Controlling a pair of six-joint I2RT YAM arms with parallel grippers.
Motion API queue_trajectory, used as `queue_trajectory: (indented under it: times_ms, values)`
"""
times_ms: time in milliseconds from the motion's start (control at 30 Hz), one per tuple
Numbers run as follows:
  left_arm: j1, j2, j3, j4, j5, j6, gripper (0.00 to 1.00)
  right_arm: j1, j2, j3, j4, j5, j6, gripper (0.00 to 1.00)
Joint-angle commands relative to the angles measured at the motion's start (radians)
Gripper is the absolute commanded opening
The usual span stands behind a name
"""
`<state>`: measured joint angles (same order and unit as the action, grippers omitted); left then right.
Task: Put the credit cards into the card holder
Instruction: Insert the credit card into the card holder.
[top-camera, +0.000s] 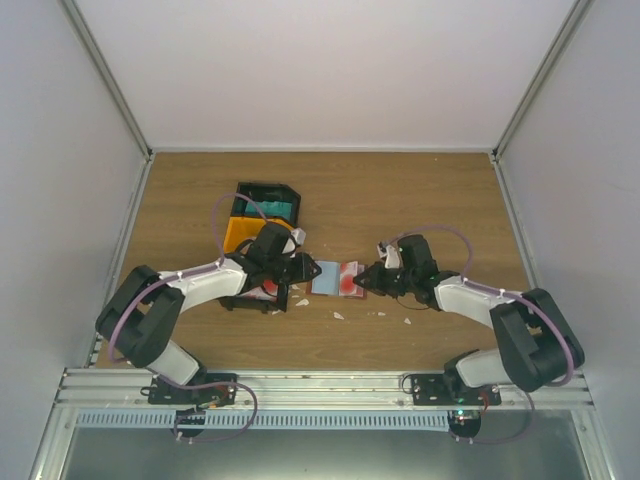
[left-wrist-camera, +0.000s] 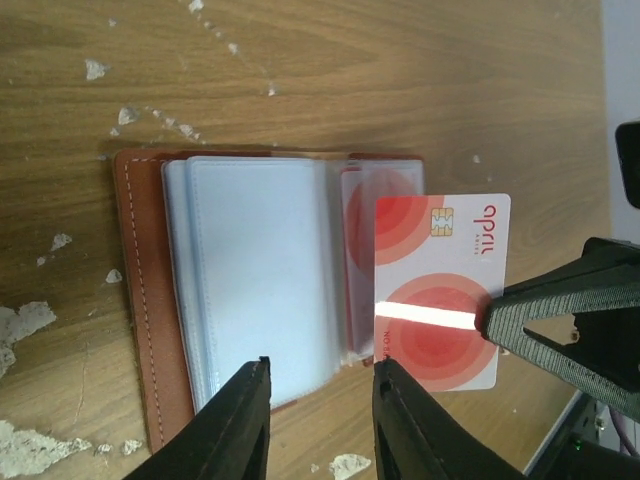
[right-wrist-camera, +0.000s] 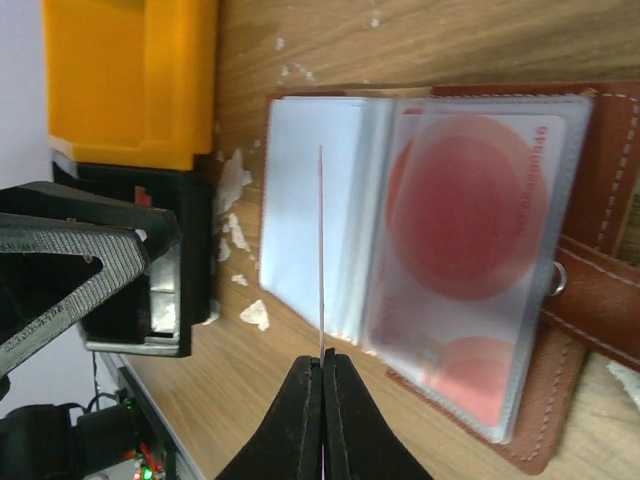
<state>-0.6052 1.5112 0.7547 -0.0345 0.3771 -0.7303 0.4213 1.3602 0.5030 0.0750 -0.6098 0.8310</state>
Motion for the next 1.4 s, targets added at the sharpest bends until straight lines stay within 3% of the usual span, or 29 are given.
queue_trajectory:
  times_ms: [0,467,1367]
  values:
    - [-0.013,0.067,0.050,0.020,-0.009,0.053,0.30,-0.019,0.068,0.008,0.041,-0.027,-0.023,0.00]
    - [-0.019,0.141,-0.002,0.053,-0.070,0.064,0.15,-0.030,0.187,0.007,0.186,-0.083,0.038,0.01]
    - [-0.074,0.147,-0.028,-0.030,-0.192,0.126,0.14,-0.032,0.330,0.105,0.107,-0.081,0.054,0.00]
